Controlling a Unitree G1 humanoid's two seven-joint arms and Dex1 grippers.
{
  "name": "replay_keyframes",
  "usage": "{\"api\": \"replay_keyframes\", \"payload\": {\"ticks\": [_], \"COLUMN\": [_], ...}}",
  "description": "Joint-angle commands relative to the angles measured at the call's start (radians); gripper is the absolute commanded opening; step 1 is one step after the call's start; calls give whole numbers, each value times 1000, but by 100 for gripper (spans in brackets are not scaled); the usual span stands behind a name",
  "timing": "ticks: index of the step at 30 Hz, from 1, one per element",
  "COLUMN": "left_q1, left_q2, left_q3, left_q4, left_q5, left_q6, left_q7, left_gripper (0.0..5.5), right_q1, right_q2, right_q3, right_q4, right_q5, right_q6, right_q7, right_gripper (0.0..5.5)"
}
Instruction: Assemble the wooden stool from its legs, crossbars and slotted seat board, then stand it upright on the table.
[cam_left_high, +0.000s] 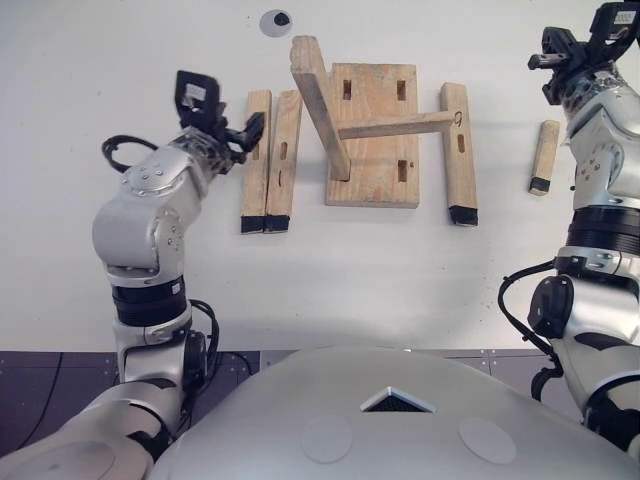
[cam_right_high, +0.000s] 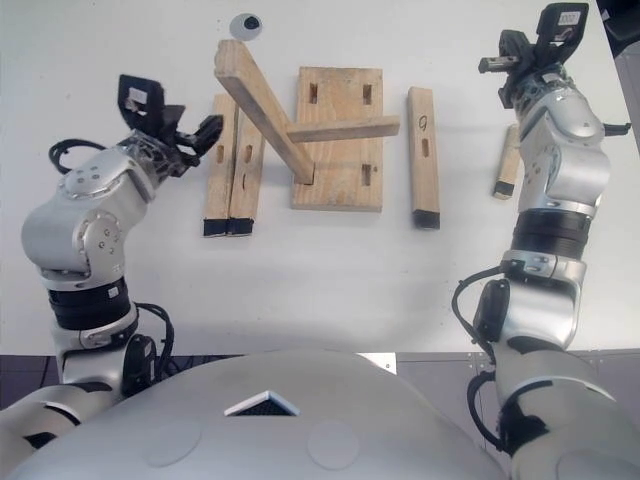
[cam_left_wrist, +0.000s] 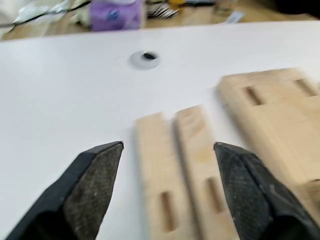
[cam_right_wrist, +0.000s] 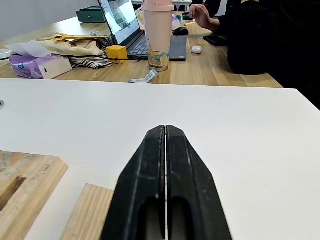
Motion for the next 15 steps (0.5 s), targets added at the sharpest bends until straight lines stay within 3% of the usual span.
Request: {"api": "replay_keyframes", "payload": {"ticks": [1,12,15], "left_q1": [51,226,253], "left_q2": [-60,-38,17], "left_q3": [-57,-131,-170], "left_q4": [23,205,193], "left_q5": [10,49,56], "left_q6": [11,-87,-42], "left_q7": [34,-13,-38], "left_gripper": [333,333,280], "right_q1": [11,-4,6], "right_q2": [16,14,18], "right_q3": [1,2,4], "right_q4": [-14,-8,-16], "right_q5": [3,7,5], "right_q6": [10,10,7], "right_q7": [-5,-1,-4], "right_gripper": [0,0,0]}}
